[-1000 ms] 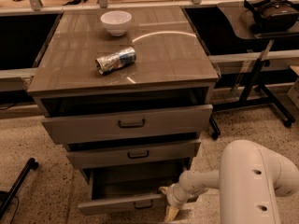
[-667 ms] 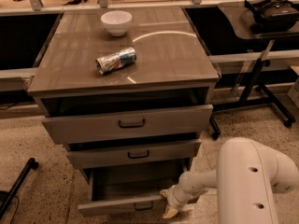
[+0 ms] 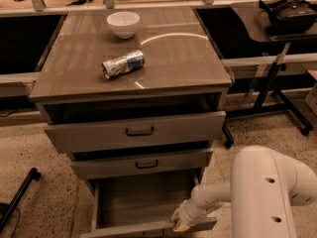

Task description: Open bottom drawer

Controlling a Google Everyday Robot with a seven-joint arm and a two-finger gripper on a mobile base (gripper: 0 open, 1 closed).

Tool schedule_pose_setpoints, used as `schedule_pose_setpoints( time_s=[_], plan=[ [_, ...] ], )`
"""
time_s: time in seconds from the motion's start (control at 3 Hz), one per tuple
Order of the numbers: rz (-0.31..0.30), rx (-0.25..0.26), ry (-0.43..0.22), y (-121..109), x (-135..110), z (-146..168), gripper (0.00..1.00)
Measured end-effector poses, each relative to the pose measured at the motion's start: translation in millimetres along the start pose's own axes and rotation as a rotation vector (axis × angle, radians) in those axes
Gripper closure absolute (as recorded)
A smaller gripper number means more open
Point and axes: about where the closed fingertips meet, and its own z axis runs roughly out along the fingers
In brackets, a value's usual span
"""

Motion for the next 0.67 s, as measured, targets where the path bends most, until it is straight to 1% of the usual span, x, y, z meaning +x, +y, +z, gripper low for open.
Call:
schedule_pose_setpoints(
  time_s=[0.33, 0.67],
  plan=[
    [0.000, 0.000, 0.000, 0.0, 0.0, 0.0, 0.56],
    [0.000, 0.000, 0.000, 0.0, 0.0, 0.0, 0.31]
  ],
)
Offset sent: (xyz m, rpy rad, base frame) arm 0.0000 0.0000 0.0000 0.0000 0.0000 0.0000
